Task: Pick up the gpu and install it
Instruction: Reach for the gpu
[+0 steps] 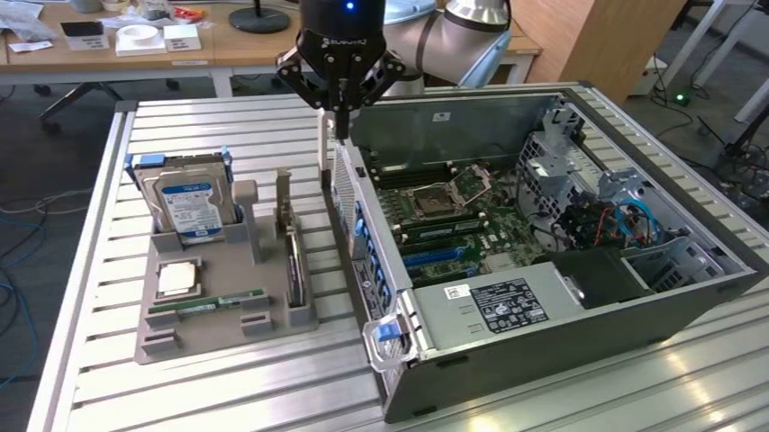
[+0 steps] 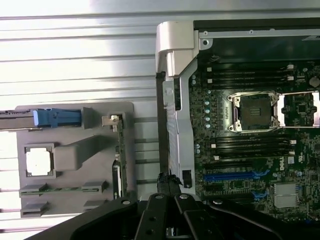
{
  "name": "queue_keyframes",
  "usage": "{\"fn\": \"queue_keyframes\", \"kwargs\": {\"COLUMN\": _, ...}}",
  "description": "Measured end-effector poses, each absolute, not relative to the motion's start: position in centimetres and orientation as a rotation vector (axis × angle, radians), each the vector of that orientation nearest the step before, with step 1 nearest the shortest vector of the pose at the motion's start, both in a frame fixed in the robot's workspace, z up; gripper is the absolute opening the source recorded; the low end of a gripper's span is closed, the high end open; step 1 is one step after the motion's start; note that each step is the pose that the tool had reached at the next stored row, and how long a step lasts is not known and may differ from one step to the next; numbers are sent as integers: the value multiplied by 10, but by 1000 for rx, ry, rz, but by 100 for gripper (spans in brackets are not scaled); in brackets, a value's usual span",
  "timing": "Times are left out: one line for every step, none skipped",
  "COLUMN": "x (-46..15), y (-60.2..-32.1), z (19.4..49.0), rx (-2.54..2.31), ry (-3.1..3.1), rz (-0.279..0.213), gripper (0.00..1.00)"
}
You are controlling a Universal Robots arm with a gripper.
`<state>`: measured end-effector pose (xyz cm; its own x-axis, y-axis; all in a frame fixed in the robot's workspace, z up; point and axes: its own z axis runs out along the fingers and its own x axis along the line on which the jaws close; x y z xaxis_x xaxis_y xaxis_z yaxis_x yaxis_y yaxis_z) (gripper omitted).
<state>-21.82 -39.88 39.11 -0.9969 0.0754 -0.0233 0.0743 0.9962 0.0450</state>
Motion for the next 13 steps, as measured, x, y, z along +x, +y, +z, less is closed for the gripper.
{"fn": "queue_keyframes", "kwargs": {"x": -220, "y": -399, "z": 391, "rx": 117, "ry": 3114, "rz": 69, "gripper": 11}}
{"fn": "queue_keyframes", "kwargs": {"x": -222, "y": -399, "z": 391, "rx": 117, "ry": 3114, "rz": 69, "gripper": 11}}
{"fn": "queue_keyframes", "kwargs": {"x": -224, "y": -399, "z": 391, "rx": 117, "ry": 3114, "rz": 69, "gripper": 11}}
{"fn": "queue_keyframes", "kwargs": {"x": -226, "y": -399, "z": 391, "rx": 117, "ry": 3114, "rz": 69, "gripper": 11}}
{"fn": "queue_keyframes", "kwargs": {"x": -229, "y": -399, "z": 391, "rx": 116, "ry": 3114, "rz": 69, "gripper": 11}}
{"fn": "queue_keyframes", "kwargs": {"x": -232, "y": -399, "z": 391, "rx": 117, "ry": 3114, "rz": 69, "gripper": 11}}
{"fn": "queue_keyframes", "kwargs": {"x": -235, "y": -398, "z": 390, "rx": 117, "ry": 3114, "rz": 69, "gripper": 11}}
{"fn": "queue_keyframes", "kwargs": {"x": -238, "y": -398, "z": 390, "rx": 117, "ry": 3114, "rz": 69, "gripper": 11}}
{"fn": "queue_keyframes", "kwargs": {"x": -240, "y": -398, "z": 390, "rx": 117, "ry": 3114, "rz": 69, "gripper": 11}}
{"fn": "queue_keyframes", "kwargs": {"x": -243, "y": -398, "z": 390, "rx": 117, "ry": 3114, "rz": 69, "gripper": 11}}
{"fn": "queue_keyframes", "kwargs": {"x": -246, "y": -398, "z": 390, "rx": 117, "ry": 3114, "rz": 69, "gripper": 11}}
{"fn": "queue_keyframes", "kwargs": {"x": -249, "y": -398, "z": 389, "rx": 117, "ry": 3114, "rz": 69, "gripper": 11}}
{"fn": "queue_keyframes", "kwargs": {"x": -251, "y": -398, "z": 389, "rx": 117, "ry": 3114, "rz": 69, "gripper": 11}}
